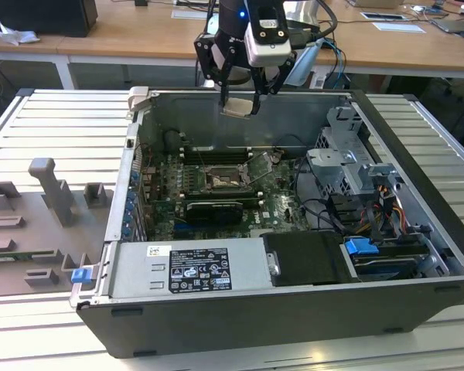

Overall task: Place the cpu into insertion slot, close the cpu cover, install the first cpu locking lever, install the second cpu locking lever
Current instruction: 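Place the cpu into insertion slot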

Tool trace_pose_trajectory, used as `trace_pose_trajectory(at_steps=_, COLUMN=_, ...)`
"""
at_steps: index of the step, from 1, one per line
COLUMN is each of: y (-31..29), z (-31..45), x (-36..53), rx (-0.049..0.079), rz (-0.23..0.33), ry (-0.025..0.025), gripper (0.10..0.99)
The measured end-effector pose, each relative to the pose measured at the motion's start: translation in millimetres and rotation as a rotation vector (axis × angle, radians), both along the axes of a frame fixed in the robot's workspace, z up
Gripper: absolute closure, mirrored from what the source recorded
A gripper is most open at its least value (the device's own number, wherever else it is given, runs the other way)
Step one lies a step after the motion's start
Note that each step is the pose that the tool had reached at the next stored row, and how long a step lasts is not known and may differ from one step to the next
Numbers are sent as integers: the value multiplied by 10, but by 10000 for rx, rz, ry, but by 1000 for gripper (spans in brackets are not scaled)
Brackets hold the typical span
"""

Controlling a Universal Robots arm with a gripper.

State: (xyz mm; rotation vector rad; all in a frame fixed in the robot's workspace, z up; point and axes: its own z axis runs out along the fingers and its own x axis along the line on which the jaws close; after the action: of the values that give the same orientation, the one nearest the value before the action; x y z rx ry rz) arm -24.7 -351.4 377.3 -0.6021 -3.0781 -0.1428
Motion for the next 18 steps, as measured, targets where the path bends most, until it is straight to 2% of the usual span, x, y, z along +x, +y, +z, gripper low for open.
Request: trace_pose_trajectory(at_steps=18, y=0, z=-1, x=0, rx=0, rz=-267, ry=0, gripper=549)
